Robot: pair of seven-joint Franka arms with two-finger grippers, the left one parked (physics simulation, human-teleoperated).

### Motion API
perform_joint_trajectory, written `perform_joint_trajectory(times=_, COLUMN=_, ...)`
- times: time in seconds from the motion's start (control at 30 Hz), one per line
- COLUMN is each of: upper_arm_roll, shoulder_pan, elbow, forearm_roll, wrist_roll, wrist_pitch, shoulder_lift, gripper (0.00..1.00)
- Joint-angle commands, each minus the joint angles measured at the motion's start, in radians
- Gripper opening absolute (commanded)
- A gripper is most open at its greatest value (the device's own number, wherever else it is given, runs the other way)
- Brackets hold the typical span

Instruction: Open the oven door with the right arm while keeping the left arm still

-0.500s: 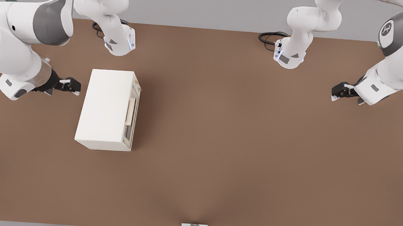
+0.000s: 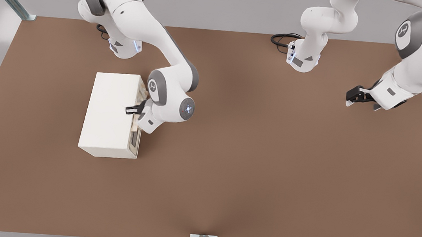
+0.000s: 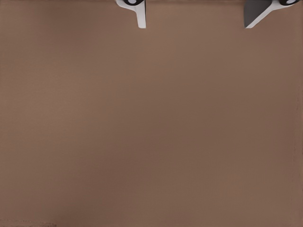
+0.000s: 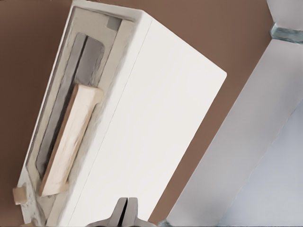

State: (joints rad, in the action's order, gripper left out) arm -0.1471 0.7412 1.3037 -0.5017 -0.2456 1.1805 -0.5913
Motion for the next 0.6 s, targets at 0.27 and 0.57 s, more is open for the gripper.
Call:
perform_joint_trajectory(times=0.27, upper_arm_roll=-0.026, shoulder_pan=0.073, elbow=0.006, forearm_roll=-0.031, wrist_roll=-0.728, wrist_pitch=0.051, shoulder_lift=-0.102, gripper=0.21)
perform_joint_trajectory(times=0.57, upper_arm_roll=-0.058, shoulder_pan=0.072, elbow=0.058, forearm_roll=-0.051, wrist_roll=-0.693, wrist_pitch=0.114, shoulder_lift=-0.110, gripper=0.21)
